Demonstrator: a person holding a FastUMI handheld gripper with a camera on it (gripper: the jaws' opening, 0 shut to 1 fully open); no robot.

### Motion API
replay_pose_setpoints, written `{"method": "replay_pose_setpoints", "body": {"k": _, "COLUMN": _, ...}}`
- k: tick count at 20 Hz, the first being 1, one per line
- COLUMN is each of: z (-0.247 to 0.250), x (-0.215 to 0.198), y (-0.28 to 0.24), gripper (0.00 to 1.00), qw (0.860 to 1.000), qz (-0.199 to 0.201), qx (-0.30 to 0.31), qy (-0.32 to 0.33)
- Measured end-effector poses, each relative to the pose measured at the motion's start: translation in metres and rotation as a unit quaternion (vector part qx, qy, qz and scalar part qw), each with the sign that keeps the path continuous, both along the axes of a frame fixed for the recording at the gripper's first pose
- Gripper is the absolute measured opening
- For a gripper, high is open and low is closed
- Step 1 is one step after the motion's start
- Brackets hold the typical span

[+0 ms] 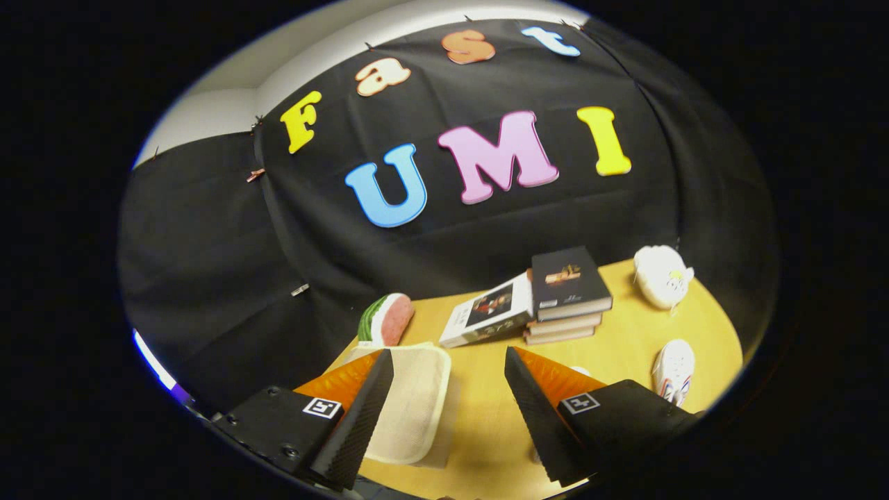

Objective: Open the storage box then place both shoes into the box .Put the left shoe in first, then the right shoe, with the right side of both shoes facing outward in a uniform manner.

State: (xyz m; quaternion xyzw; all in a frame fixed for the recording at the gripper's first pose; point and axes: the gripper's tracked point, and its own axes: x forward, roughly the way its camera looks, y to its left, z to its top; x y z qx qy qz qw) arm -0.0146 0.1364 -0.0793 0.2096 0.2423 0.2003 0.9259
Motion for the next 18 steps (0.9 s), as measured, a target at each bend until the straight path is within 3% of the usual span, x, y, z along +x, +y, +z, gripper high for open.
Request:
{"method": "replay_pose_setpoints", "body": {"k": 5, "z": -0.053, "x": -0.008, "y": 0.026, "gripper": 0.98, "qw": 0.987, "qz": 0.055, "qx": 0.064, "qy": 0.138}}
{"method": "replay_pose_setpoints", "body": {"k": 10, "z": -0.109, "x": -0.033, "y": 0.06, "gripper": 0.98, "qw": 0.944, "qz": 0.094, "qx": 0.136, "qy": 0.287}}
{"method": "replay_pose_setpoints", "body": {"k": 15, "z": -0.124, "x": -0.045, "y": 0.09, "gripper": 0.95, "qw": 0.899, "qz": 0.125, "qx": 0.207, "qy": 0.365}}
{"method": "replay_pose_setpoints", "body": {"k": 18, "z": -0.133, "x": -0.048, "y": 0.101, "gripper": 0.92, "qw": 0.893, "qz": 0.142, "qx": 0.204, "qy": 0.376}}
